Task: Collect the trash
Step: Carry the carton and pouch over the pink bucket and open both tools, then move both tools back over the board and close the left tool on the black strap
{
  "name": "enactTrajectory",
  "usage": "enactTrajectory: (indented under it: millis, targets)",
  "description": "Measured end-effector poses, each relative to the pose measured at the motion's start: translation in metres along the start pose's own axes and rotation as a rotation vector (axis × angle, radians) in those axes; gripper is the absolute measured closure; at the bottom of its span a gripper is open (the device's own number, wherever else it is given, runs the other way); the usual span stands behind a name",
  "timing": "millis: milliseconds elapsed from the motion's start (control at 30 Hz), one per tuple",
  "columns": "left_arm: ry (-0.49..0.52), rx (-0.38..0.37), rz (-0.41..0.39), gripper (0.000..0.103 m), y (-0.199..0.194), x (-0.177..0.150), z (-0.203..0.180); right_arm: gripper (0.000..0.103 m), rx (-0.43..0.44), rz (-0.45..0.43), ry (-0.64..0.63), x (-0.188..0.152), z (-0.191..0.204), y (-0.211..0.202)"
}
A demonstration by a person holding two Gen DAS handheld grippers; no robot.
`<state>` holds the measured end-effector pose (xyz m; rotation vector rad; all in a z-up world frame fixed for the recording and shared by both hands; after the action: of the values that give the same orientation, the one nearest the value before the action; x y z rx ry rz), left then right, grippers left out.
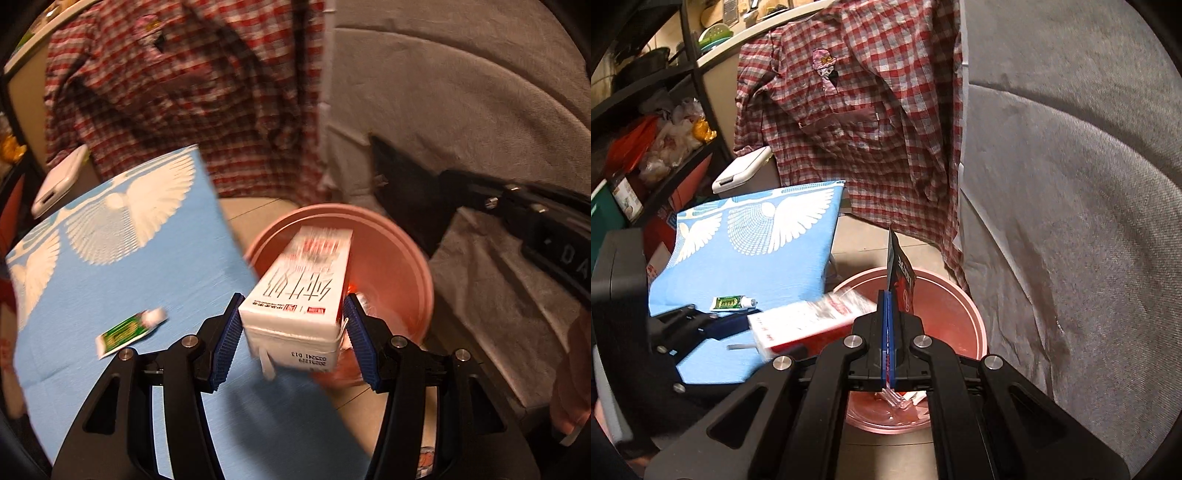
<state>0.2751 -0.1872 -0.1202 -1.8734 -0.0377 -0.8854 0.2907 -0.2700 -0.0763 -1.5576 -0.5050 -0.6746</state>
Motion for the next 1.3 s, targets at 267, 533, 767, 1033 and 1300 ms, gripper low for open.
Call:
enactTrajectory:
  millis: [267, 533, 767, 1033, 1300]
  targets:
    - [0.043, -0.035, -0.081, 0.038, -0.018, 0.011, -0.006, 0.082, -0.009, -0.006, 0.038, 0.004, -0.008, 0.001]
    - [0.027, 0.003, -0.164, 0.051, -0.075, 0.003, 0.029, 0.082, 0.032, -0.053, 0.015, 0.010, 0.012, -0.014]
    - [-0.001, 0.063, -0.233, 0.059, -0.145, -0.027, 0.072, 0.082, 0.073, -0.095, -0.025, 0.009, 0.035, -0.037]
    - [-0.018, 0.084, -0.199, 0.064, -0.194, -0.113, 0.116, 0.082, 0.131, -0.132, -0.075, 0.005, 0.075, -0.065]
    - [0.042, 0.014, -0.027, 0.064, -0.192, -0.197, 0.126, 0.082, 0.176, -0.138, -0.098, 0.002, 0.109, -0.081]
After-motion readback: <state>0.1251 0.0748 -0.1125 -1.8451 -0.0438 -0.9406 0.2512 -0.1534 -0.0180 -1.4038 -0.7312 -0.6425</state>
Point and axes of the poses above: each gripper's, at about its wrist camera, not at the fingertips, and y roughly the way its jaws point, z to its left, x to its top, the point moved 10 cm from there along y, roughly the way its jaws point, and after that the axes turned 13 degrees about -x, right-handed, at the moved point
